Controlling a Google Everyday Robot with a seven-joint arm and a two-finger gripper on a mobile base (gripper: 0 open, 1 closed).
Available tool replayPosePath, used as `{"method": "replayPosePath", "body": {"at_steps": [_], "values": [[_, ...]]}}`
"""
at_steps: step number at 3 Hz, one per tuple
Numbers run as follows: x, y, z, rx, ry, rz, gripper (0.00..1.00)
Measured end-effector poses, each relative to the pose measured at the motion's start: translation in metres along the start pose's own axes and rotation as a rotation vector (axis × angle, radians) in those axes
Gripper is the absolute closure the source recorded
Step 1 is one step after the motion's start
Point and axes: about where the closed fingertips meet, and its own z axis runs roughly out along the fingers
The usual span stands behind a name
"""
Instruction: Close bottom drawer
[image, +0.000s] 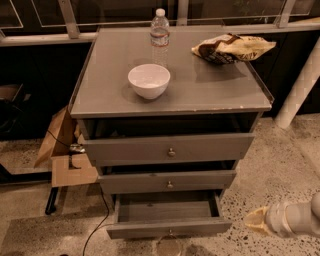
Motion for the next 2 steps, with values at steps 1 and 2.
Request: {"method": "replayPosePath", "body": {"at_steps": [1, 2], "values": [[0.04, 0.012, 0.061, -0.126, -0.042, 0.074, 1.0], [0.06, 0.032, 0.099, -0.192, -0.063, 0.122, 1.0]]}}
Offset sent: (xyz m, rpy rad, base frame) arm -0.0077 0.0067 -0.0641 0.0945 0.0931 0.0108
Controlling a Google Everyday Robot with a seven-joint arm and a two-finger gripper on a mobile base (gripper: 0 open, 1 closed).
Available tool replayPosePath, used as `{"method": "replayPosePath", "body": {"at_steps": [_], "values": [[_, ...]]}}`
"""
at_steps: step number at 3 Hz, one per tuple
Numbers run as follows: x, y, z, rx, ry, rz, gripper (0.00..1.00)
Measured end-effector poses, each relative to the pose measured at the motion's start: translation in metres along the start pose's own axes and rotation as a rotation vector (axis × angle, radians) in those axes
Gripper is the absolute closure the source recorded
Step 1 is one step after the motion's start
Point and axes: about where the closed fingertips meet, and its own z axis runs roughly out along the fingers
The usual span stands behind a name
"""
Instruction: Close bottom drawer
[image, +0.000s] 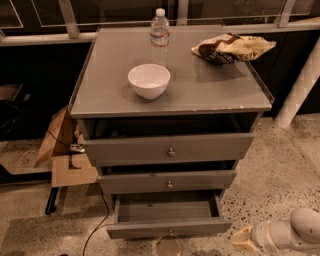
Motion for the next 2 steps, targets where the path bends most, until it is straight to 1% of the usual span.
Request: {"method": "replayPosePath", "body": {"at_steps": [1, 2], "values": [[0.001, 0.0, 0.001, 0.0, 0.002, -0.003, 1.0], [0.012, -0.009, 0.027, 0.021, 0.013, -0.089, 1.0]]}}
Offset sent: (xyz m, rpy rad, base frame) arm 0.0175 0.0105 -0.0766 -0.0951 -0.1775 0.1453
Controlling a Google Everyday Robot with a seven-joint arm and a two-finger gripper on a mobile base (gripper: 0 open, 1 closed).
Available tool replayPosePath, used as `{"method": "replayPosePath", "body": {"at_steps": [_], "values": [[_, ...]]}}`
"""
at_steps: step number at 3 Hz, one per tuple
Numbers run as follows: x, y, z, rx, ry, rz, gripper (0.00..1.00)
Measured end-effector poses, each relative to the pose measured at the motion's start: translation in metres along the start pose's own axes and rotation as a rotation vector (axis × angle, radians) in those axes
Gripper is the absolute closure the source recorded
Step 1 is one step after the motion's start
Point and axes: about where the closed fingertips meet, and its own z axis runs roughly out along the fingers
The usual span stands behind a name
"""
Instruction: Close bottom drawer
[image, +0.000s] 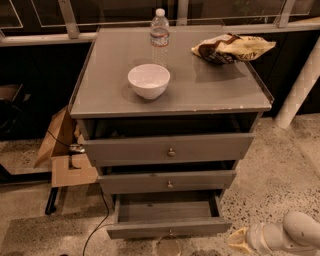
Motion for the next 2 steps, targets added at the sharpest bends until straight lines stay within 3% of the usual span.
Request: {"method": "replayPosePath", "body": {"at_steps": [2], "values": [[0.026, -0.019, 0.079, 0.097, 0.055, -0.288, 1.0]]}}
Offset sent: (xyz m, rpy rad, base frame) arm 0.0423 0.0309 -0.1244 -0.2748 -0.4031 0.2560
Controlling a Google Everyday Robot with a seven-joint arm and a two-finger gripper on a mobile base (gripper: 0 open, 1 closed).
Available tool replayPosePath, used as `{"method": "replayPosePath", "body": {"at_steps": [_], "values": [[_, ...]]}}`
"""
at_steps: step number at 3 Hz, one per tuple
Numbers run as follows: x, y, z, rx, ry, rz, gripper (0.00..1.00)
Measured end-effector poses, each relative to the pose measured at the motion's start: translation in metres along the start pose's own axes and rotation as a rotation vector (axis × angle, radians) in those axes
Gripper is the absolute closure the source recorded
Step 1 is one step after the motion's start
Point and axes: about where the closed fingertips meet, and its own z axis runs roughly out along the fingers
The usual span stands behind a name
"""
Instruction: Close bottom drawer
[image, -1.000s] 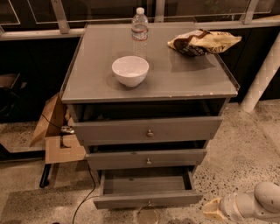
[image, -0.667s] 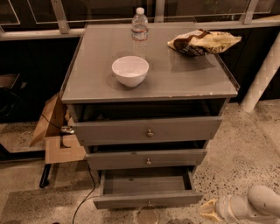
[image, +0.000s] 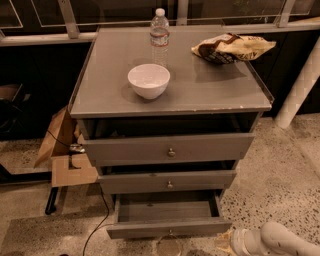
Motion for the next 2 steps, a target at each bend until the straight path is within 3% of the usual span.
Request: {"method": "replayPosePath", "body": {"at_steps": [1, 2], "values": [[0.0044, -0.0088, 0.0011, 0.037, 0.015, -0.009, 1.0], [0.0051, -0.0094, 0.0032, 0.041, 0.016, -0.017, 1.0]]}}
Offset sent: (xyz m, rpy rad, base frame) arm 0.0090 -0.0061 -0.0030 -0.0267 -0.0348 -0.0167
